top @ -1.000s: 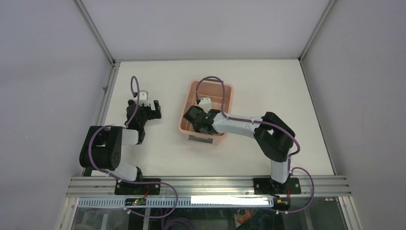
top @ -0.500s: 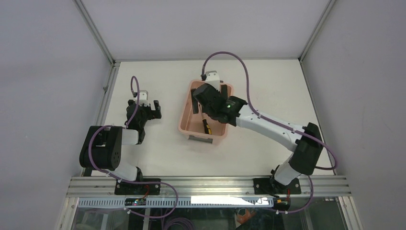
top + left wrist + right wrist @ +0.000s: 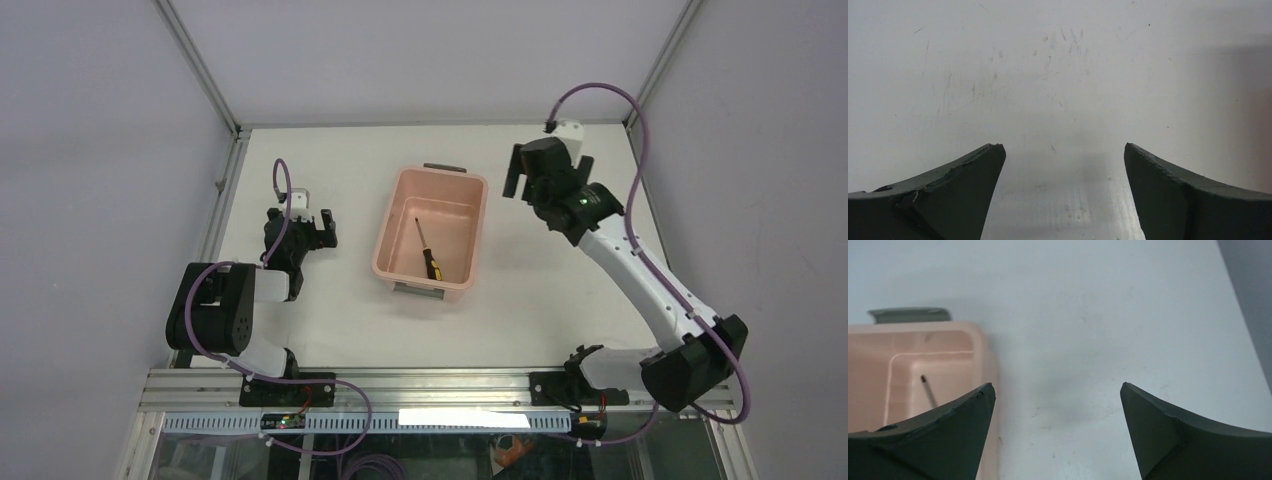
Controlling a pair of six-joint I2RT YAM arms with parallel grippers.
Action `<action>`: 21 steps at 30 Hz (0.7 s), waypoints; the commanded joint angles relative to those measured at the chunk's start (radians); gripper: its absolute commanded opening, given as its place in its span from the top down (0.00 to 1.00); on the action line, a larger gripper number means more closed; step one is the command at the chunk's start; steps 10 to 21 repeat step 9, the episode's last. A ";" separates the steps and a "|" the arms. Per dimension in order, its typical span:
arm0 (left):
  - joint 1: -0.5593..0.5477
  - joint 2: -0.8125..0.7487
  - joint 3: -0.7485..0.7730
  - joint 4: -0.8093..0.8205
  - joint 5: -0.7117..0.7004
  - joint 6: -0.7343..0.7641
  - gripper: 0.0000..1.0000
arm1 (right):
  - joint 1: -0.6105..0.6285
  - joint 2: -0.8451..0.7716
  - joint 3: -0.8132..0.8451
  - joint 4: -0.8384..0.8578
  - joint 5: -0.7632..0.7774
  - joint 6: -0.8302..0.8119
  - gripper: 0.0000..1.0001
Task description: Put the screwdriver in the bin
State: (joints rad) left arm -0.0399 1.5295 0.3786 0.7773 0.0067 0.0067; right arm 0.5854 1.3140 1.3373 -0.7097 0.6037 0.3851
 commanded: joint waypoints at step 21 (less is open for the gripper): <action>-0.007 -0.022 0.005 0.027 0.008 -0.016 0.01 | -0.329 -0.283 -0.207 -0.053 -0.082 -0.014 0.01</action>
